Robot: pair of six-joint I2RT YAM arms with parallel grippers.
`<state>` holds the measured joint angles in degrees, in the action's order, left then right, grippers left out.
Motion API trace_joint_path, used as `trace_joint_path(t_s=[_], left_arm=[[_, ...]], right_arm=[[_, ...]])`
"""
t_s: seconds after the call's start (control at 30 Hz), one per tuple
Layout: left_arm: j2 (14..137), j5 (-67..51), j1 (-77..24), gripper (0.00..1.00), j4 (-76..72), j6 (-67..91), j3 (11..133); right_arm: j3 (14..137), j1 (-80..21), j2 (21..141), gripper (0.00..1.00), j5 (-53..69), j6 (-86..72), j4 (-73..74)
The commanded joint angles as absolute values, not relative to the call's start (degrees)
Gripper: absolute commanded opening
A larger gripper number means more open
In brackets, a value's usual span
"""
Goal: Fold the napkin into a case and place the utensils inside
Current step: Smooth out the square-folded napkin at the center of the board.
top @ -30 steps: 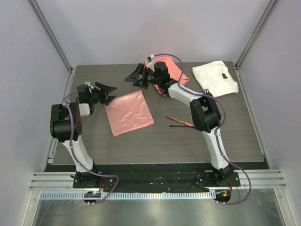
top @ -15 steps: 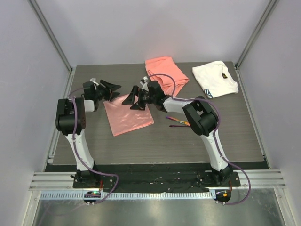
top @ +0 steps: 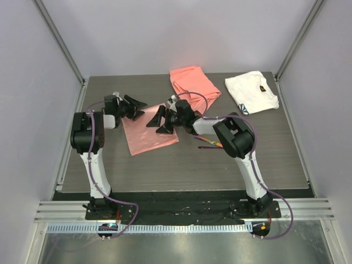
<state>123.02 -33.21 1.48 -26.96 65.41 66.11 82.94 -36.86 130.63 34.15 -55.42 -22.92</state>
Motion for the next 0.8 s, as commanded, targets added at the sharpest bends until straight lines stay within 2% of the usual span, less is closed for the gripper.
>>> trace_joint_path(t_s=[0.0, 0.17, 0.23, 0.3, 0.37, 0.5, 0.6, 0.67, 0.7, 0.77], left_arm=[[125.68, -31.20, 2.37, 0.59, -23.64, 62.31, 67.94], [126.39, -32.34, 4.65, 0.60, -19.26, 60.04, 71.45], [125.43, -32.35, 5.01, 0.61, -12.07, 55.84, 75.57], [124.11, -32.60, 4.84, 0.65, -8.10, 53.79, 79.08], [121.13, -32.78, 4.22, 0.70, -4.32, 52.65, 79.98], [114.45, -31.91, 2.38, 0.72, 2.87, 49.14, 80.60], [108.40, -27.96, 0.53, 0.69, 10.80, 45.63, 78.68], [105.05, -25.41, -3.93, 0.66, 13.87, 44.65, 76.56], [102.25, -22.70, -5.17, 0.66, 15.02, 43.34, 74.81], [99.59, -19.79, -9.20, 0.66, 16.87, 41.76, 72.87]], right_arm=[[78.50, -36.83, 129.55, 0.93, 34.01, -55.89, -28.12], [71.73, -36.83, 124.48, 0.93, 35.33, -55.72, -29.71], [68.39, -36.74, 121.83, 0.93, 35.68, -55.20, -28.40], [66.46, -36.83, 116.56, 0.93, 35.95, -54.24, -27.08], [66.18, -36.83, 112.69, 0.93, 34.81, -49.76, -21.56], [70.30, -36.21, 105.57, 0.92, 23.95, -39.92, 0.80], [72.59, -35.07, 104.77, 0.83, 18.13, -35.78, 11.74], [72.60, -34.28, 104.24, 0.81, 14.34, -35.33, 13.79], [72.68, -34.10, 104.15, 0.76, 13.46, -34.98, 14.32], [73.21, -33.58, 105.02, 0.72, 12.04, -34.28, 15.73]])
